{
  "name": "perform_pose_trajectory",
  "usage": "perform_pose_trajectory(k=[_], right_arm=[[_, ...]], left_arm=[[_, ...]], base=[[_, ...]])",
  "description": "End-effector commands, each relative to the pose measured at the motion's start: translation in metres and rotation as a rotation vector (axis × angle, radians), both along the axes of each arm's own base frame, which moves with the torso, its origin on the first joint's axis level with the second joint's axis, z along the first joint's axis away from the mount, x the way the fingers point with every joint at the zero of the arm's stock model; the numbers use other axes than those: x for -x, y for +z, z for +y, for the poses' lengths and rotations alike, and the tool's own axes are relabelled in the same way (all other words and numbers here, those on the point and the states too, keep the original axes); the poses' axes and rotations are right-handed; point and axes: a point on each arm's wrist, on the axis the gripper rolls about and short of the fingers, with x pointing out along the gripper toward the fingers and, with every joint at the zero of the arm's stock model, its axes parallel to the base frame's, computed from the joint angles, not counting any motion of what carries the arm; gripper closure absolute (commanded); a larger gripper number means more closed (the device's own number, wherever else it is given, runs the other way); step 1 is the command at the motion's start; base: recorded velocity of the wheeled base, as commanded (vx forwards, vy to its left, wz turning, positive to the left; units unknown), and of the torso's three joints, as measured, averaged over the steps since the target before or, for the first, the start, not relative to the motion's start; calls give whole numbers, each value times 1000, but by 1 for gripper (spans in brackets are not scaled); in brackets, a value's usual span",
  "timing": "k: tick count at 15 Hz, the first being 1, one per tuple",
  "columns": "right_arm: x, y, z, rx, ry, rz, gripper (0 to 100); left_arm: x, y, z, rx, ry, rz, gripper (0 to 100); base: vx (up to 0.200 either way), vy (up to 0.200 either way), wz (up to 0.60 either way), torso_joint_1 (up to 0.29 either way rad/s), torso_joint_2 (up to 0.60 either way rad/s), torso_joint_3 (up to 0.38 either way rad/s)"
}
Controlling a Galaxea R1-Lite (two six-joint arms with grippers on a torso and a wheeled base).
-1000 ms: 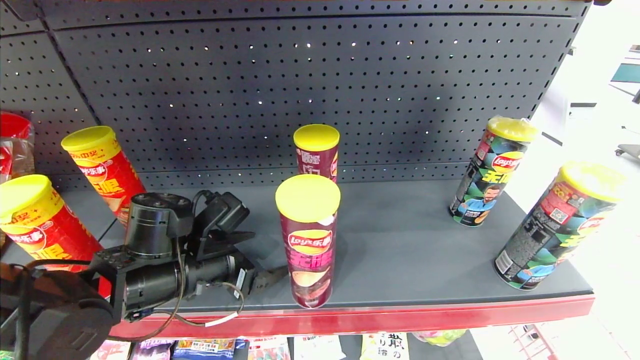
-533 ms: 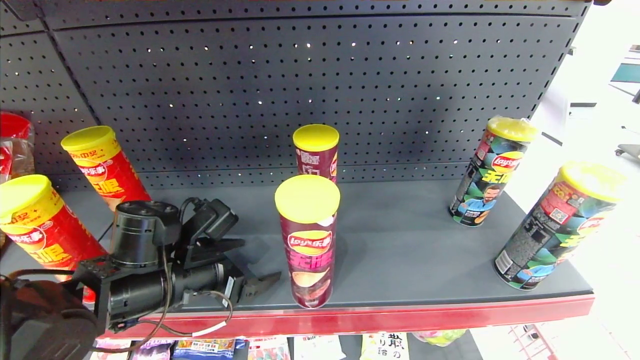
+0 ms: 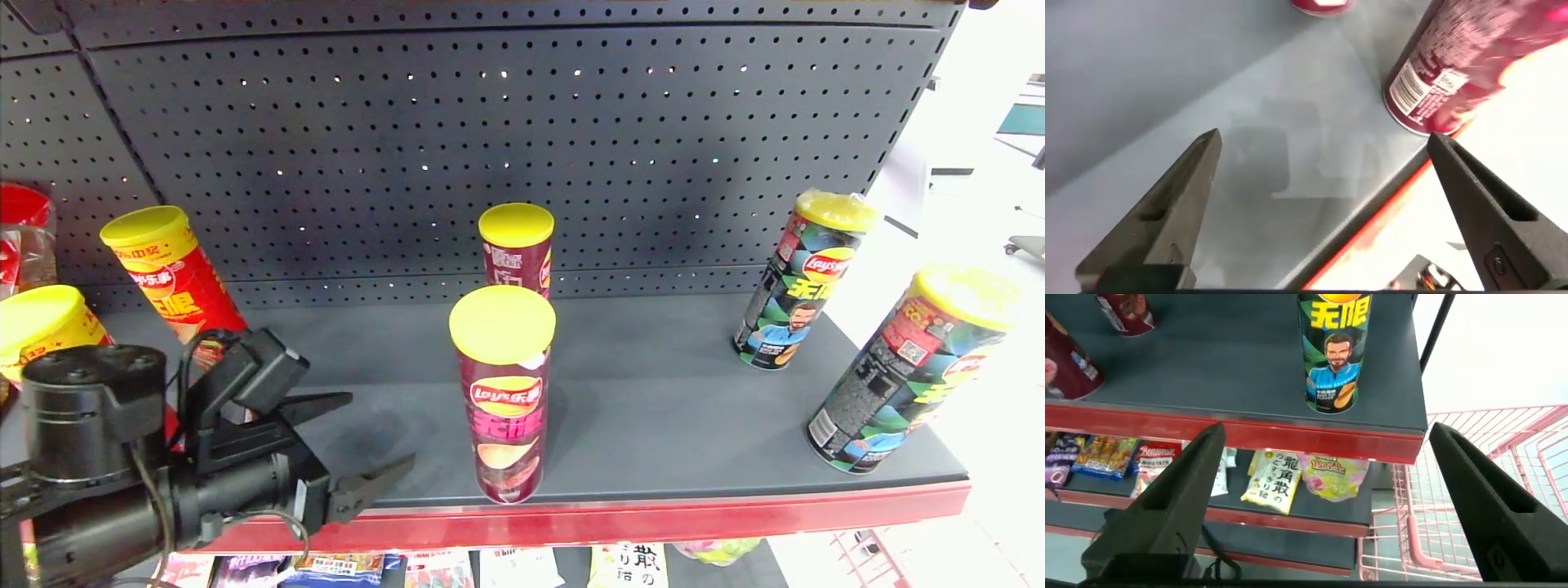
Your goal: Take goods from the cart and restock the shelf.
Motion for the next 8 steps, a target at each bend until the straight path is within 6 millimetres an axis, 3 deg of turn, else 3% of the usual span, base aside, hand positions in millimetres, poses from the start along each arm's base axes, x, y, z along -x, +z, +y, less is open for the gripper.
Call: perform_pose_trajectory(k=[1, 2, 3, 4, 5, 6, 7, 8], right_arm=[[9, -15, -2, 8, -5, -33, 0], [14, -19, -4, 18, -15, -56, 0], [19, -22, -6, 48, -64, -84, 0], [18, -19, -5, 57, -103, -84, 0], [17, -16, -4, 62, -136, -77, 0], [16, -13, -4, 63, -153, -75, 0], [16, -11, -2, 69, -229, -70, 0], [17, -13, 1, 80, -286, -54, 0]], left_arm=[[33, 37, 29, 52, 95, -142, 0], [50, 52, 39, 59, 129, -169, 0], [90, 71, 58, 71, 214, -160, 0], [120, 76, 67, 89, 281, -126, 0], [155, 74, 73, 98, 347, -97, 0], [167, 71, 74, 100, 369, -89, 0], [203, 52, 76, 88, 433, -70, 0], [218, 41, 76, 80, 474, -38, 0]], base=[[0, 0, 0, 0, 0, 0], [0, 0, 0, 0, 0, 0], [0, 0, 0, 0, 0, 0], [0, 0, 0, 0, 0, 0], [0, 0, 0, 0, 0, 0], [0, 0, 0, 0, 0, 0], [0, 0, 0, 0, 0, 0], [0, 0, 0, 0, 0, 0]])
